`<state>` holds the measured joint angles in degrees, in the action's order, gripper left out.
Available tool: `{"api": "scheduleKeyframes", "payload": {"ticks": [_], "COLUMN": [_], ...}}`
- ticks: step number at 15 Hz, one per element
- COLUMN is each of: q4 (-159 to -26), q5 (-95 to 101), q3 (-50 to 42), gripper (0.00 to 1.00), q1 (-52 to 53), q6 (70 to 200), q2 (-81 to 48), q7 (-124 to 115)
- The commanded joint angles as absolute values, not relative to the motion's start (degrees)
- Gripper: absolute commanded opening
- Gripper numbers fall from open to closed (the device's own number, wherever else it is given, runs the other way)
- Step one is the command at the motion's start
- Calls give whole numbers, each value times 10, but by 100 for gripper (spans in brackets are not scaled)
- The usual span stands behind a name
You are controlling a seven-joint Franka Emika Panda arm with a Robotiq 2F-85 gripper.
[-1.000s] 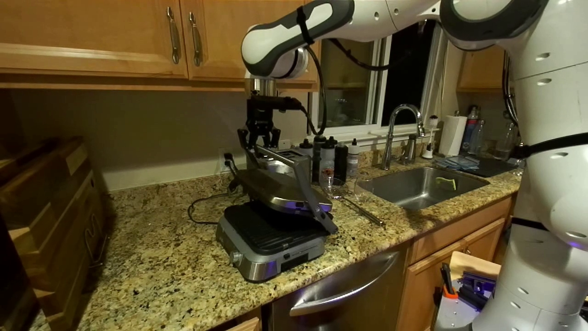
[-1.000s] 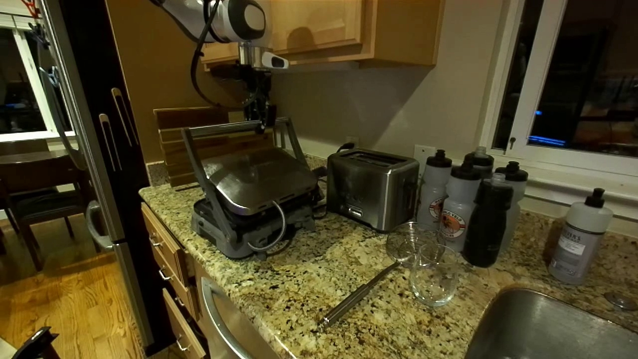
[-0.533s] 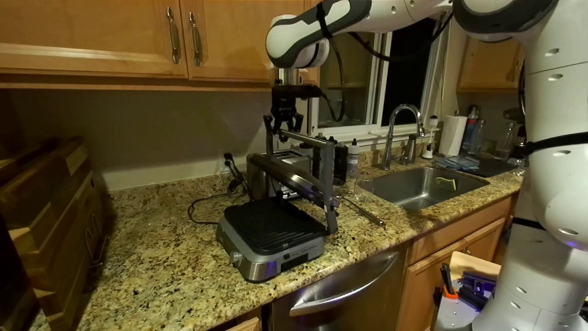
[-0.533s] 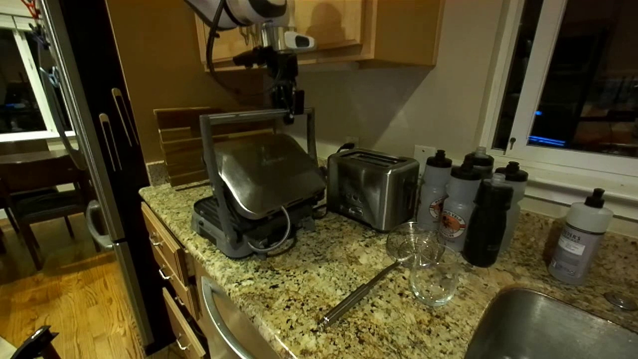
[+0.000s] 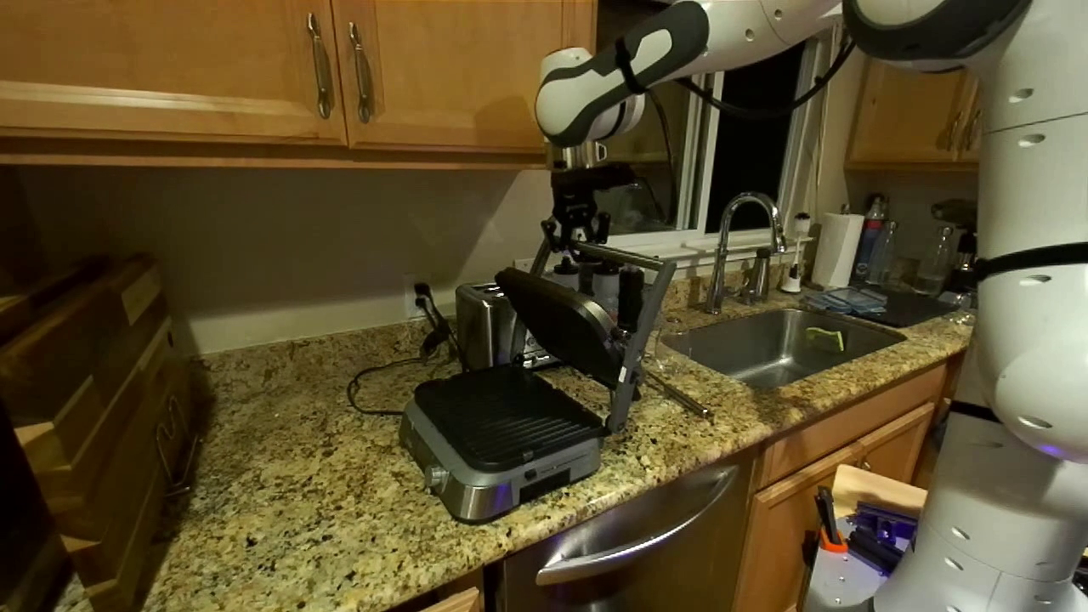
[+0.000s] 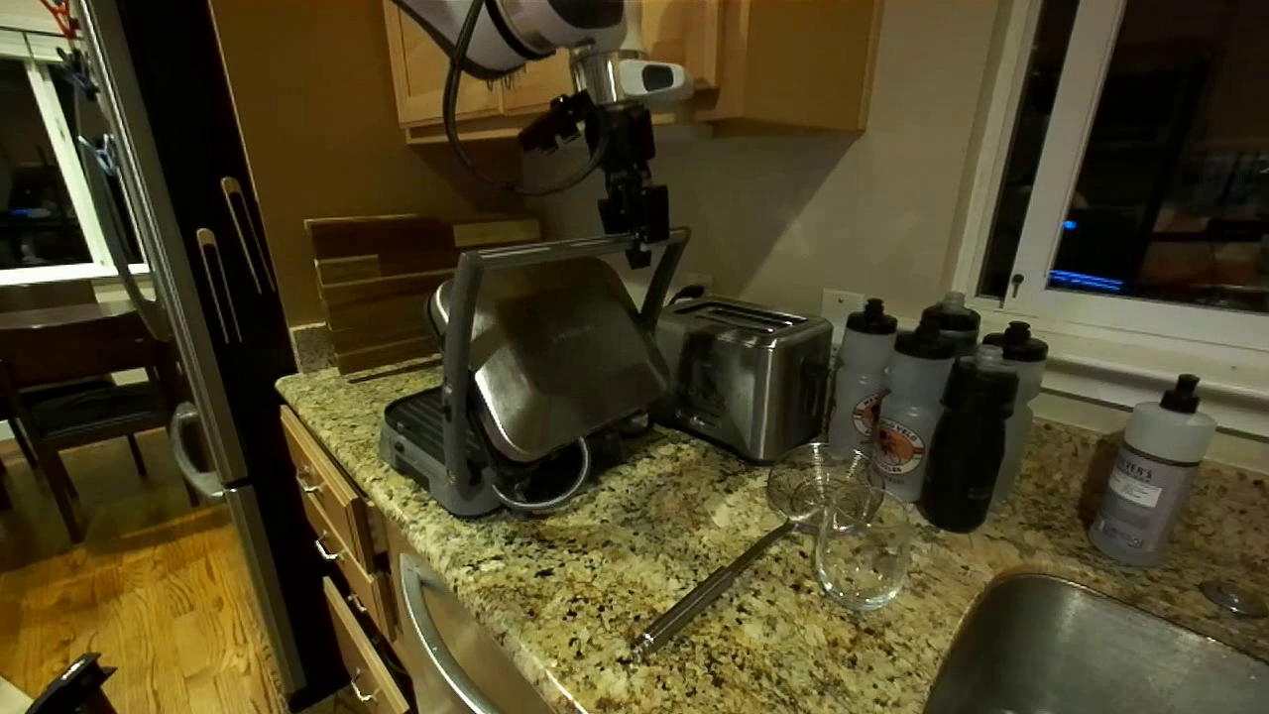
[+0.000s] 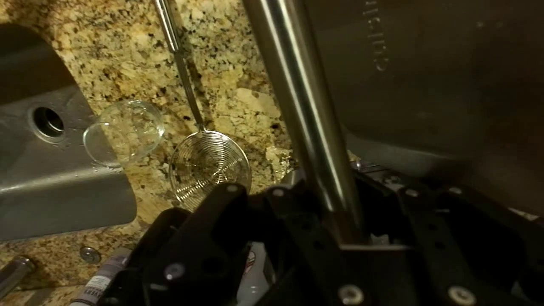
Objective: Open the top of the grill
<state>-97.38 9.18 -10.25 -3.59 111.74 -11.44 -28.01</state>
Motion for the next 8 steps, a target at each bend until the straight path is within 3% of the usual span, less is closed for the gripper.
{"api": "scheduleKeyframes", "payload": {"ticks": [1, 8], "q4": [-999, -1016], "q5": [117, 115], "q3": [-111, -117], "gripper": [5, 5], "q1": [-47, -53], "q6": [1126, 1135], "q2": [-97, -102], "q7": [-299, -299]}}
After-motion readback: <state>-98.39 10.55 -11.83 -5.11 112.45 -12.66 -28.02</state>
